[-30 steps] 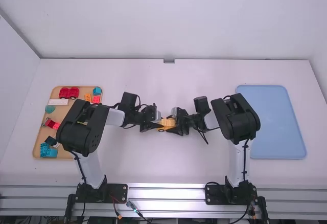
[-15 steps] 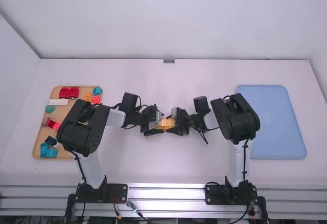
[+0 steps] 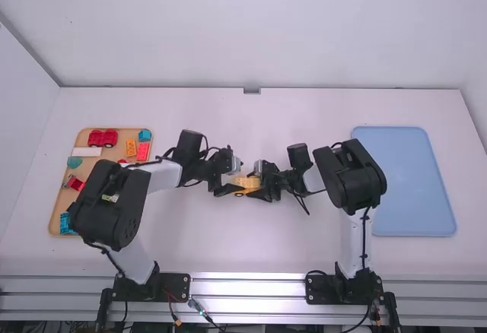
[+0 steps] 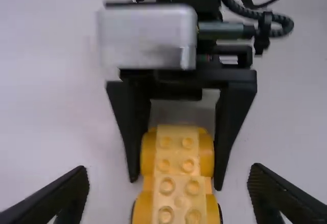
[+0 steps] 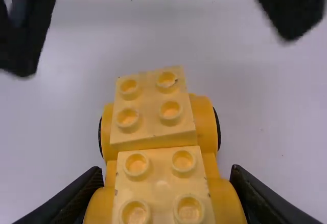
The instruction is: Assemble lego blocks to make yellow taxi
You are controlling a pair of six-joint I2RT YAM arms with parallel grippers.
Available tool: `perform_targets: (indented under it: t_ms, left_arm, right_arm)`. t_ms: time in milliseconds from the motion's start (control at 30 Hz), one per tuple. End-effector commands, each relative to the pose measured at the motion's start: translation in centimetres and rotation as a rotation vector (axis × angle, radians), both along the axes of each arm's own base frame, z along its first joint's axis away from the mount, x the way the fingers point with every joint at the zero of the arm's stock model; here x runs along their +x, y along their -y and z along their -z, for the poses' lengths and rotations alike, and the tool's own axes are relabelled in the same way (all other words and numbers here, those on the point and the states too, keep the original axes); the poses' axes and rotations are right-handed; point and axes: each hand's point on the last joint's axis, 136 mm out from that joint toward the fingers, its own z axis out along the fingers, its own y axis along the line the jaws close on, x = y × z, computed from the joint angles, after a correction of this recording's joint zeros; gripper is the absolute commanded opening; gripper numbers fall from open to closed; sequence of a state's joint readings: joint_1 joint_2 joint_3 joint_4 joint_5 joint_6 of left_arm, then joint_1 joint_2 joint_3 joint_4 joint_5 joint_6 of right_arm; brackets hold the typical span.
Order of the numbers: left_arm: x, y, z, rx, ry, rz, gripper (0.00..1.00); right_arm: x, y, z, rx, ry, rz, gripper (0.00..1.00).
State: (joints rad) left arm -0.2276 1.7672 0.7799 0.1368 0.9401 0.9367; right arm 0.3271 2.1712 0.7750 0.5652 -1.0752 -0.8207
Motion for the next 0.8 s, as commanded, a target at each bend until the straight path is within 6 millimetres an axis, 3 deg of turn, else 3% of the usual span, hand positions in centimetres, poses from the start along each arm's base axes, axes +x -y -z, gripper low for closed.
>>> perform_targets:
  t_ms: [0,67,100,133,167,567,767]
  left_arm:
    - [0.4,0.0,-1.3,0.004,0.029,-0.01,0.67]
    - [0.4,0.0,-1.1,0.007,0.002,-0.025,0.45]
    - [0.3,-0.1,-1.0,0.006,-0.026,-0.037,0.19]
    - [0.1,-0.1,-0.8,0.006,-0.048,-0.043,0.06]
    - [-0.1,-0.1,-0.6,0.009,-0.062,-0.043,0.02]
    - [-0.9,-0.2,3.4,0.035,-0.142,-0.049,0.02]
    - [-2.4,-0.5,5.8,0.063,-0.219,-0.048,0.02]
  right_arm:
    - [0.1,-0.1,0.4,-0.005,-0.009,0.001,0.62]
    - [0.1,-0.1,0.4,-0.005,-0.009,0.001,0.62]
    - [0.1,-0.1,0.3,-0.004,-0.008,0.001,0.63]
    - [0.1,-0.1,0.3,-0.005,-0.008,0.001,0.62]
    - [0.1,-0.1,0.4,-0.005,-0.008,0.001,0.62]
    - [0.1,-0.1,0.4,-0.004,-0.009,0.001,0.62]
    - [0.2,-0.1,0.3,-0.003,-0.006,0.002,0.62]
